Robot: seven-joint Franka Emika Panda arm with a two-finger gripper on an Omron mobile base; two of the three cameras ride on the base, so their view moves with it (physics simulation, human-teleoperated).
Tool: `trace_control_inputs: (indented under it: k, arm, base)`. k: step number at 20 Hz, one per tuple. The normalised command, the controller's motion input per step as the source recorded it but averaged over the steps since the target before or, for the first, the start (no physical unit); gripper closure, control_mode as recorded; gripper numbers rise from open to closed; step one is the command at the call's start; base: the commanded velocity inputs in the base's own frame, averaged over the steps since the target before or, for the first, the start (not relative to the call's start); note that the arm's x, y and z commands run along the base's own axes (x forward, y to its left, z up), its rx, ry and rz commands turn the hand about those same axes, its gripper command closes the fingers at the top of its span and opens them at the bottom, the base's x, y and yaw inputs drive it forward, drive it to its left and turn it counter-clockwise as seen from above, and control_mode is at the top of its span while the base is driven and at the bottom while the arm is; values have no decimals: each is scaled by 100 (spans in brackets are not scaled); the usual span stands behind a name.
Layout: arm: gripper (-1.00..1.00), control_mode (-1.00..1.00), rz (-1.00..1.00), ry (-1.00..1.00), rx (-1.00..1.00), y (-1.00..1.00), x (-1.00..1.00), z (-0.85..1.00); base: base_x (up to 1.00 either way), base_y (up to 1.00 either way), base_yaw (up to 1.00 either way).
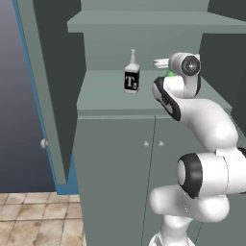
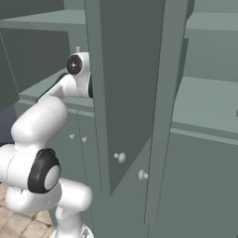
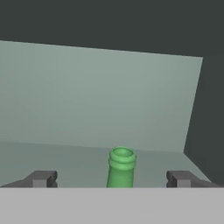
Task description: Sort all alcoholic drinks to one cabinet, and non-alcoholic drinks to the other.
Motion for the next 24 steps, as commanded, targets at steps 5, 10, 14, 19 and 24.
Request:
trace_control_inputs:
  k: [5, 10, 14, 19, 24]
  arm:
    - [-100, -100, -7, 1, 0, 18, -39, 17]
    - [-100, -100, -11, 1, 1, 15, -60, 12]
    - [-100, -100, -12, 4, 2, 17, -66, 6]
    - [-100, -100, -12, 4, 3, 13, -67, 10]
    - [-100, -100, -11, 3, 1, 12, -71, 17]
  base:
    - [0, 0, 0]
    - [0, 0, 0]
    - [0, 0, 0]
    - [0, 0, 0]
    - [0, 0, 0]
